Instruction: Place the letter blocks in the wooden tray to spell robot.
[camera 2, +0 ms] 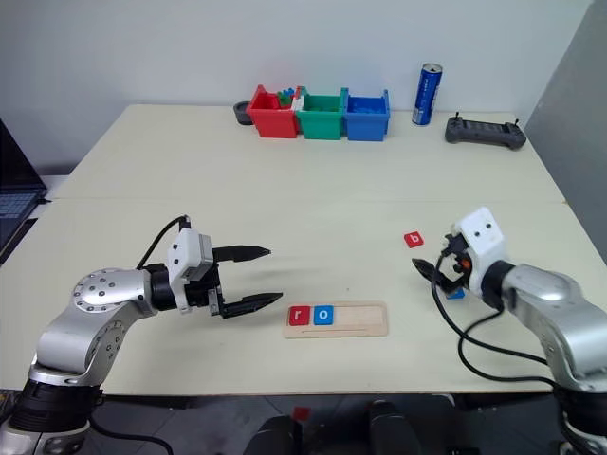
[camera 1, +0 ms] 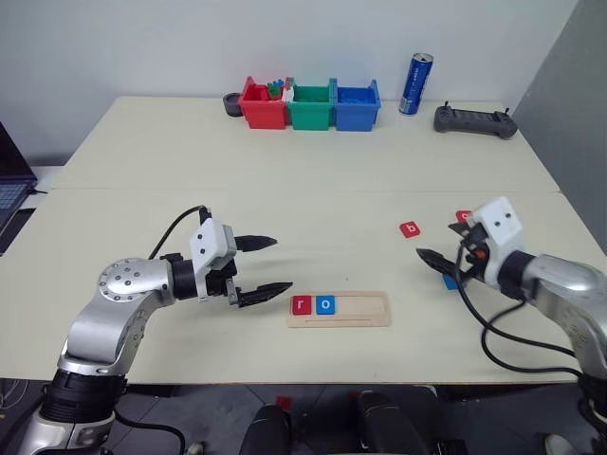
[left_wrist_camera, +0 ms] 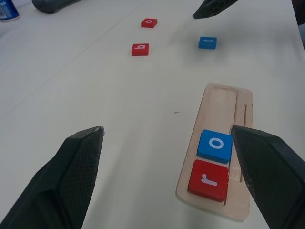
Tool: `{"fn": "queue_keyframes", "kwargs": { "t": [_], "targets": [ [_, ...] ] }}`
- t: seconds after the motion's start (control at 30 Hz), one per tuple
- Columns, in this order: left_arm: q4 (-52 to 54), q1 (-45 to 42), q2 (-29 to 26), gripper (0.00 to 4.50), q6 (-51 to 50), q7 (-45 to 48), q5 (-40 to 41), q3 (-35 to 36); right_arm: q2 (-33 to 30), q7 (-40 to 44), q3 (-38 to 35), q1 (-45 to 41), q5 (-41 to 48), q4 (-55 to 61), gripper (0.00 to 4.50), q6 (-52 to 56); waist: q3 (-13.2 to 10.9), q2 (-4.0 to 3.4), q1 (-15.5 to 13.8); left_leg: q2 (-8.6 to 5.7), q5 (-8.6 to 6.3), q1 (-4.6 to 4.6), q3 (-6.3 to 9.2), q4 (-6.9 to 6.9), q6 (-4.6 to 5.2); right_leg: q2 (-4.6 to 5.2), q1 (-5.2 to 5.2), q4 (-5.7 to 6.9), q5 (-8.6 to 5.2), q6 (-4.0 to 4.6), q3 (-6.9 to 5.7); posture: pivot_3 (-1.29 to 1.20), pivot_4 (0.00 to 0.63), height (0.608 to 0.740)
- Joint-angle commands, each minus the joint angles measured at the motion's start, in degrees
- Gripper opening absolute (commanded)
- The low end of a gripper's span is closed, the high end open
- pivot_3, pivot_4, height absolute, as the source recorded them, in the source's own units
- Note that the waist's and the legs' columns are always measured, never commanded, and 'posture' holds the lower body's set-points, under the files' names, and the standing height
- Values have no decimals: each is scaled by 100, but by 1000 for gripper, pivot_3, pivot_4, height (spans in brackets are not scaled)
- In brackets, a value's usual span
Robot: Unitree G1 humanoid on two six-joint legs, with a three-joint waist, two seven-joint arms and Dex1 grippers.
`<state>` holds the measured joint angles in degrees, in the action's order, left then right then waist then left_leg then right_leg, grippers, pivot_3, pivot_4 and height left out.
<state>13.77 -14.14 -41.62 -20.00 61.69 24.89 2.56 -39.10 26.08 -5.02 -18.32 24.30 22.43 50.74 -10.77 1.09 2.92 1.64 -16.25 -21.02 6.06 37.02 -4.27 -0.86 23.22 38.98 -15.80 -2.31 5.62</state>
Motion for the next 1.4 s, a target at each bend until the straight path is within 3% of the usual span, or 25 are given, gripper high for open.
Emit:
{"fn": "queue_keyframes", "kwargs": {
  "t": [0.03, 0.43, 0.67, 0.77, 1.0, 1.17, 1.4],
  "targets": [
    [114, -9, -97, 4470, -67, 50, 149, 113, 416, -348, 251, -421, -316, -558, 4500, -136, 0, 0, 21, 0, 0, 1, 1, -1, 0, 0, 0, 0, 1, 3, -1, 0, 150, 740],
    [48, 439, -367, 4470, 136, 405, 234, 244, 1485, -700, 794, -1035, -1311, -2592, 4500, -1382, -1, -3, 42, -1, -1, -3, 2, -5, 1, 3, 5, 0, 3, 6, -2, 0, 150, 740],
    [36, 360, -285, 4470, 159, 463, 330, 185, 1784, -839, 500, -1305, -1296, -3280, 4500, -1301, -1, -3, 53, 0, -1, -1, 2, -6, 1, 2, 5, 2, 4, 7, -3, 0, 150, 740],
    [105, 434, -393, 4500, 144, 654, 396, 202, 1801, -828, 423, -1321, -1302, -3369, 3889, -1268, -1, -3, 47, -1, -1, -1, 2, -5, 1, 2, 4, 2, 4, 7, -3, 0, 150, 740],
    [-19, 454, -746, 4500, 332, 1340, 383, 134, 1888, -781, 457, -1331, -1369, -3384, 1439, -1317, -1, -3, 65, 0, -1, 2, 2, -7, 2, 1, 4, 2, 4, 7, -3, 0, 150, 740],
    [-196, 339, -740, 4500, 664, 1682, 245, -25, 1801, -664, 526, -1104, -1413, -2563, 1451, -1190, -1, -4, 75, 1, -1, 1, 2, -7, 2, 0, 4, 3, 3, 7, -4, 0, 150, 740],
    [-406, 257, -641, 4500, 891, 1755, 75, -253, 1422, -747, 337, 424, -1041, 1070, 1451, 366, -4, -8, 34, -2, -2, -24, 11, -7, 2, 3, 20, 0, 2, 7, -9, 0, 150, 740]
  ]
}}
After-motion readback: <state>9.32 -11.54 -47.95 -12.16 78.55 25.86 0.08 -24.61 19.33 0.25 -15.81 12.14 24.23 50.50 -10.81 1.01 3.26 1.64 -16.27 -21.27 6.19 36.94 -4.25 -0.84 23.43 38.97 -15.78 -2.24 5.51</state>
